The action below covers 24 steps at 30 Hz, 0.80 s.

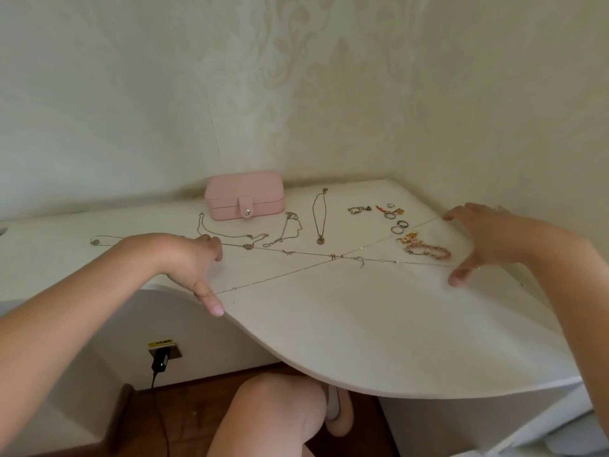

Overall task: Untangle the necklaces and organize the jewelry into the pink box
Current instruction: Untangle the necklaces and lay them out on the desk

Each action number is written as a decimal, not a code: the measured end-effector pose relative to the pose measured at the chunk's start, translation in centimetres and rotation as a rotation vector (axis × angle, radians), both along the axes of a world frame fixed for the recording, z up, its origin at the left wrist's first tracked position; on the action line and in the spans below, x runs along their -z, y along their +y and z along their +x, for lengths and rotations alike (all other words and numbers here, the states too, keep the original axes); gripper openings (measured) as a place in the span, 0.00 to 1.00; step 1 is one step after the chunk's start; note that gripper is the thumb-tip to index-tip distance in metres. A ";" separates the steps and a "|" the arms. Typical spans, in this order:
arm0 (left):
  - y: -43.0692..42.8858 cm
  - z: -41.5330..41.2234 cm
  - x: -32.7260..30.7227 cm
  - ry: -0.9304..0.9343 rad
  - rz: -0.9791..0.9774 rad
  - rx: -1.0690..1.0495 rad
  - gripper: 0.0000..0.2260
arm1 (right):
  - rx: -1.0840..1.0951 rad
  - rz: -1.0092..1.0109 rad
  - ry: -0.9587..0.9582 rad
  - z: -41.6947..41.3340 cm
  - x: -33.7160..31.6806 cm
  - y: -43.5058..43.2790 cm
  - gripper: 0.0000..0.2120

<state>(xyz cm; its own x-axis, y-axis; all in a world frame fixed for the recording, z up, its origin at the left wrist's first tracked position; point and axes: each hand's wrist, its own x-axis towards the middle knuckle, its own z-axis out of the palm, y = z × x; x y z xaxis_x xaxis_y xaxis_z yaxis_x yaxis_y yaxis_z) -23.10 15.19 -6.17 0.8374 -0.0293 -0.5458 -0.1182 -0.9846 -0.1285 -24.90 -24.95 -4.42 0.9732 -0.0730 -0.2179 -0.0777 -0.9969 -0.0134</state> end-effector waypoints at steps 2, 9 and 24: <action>-0.3 0.2 0.4 -0.010 -0.005 0.031 0.51 | 0.027 -0.015 0.088 -1.3 0.1 -0.2 0.60; -2.2 1.3 1.6 -0.073 -0.069 0.079 0.50 | 0.022 -0.047 0.212 -2.9 1.3 -0.5 0.59; -13.1 -2.2 5.1 -0.531 -0.984 0.124 0.03 | -0.449 0.342 0.017 1.4 1.4 6.0 0.03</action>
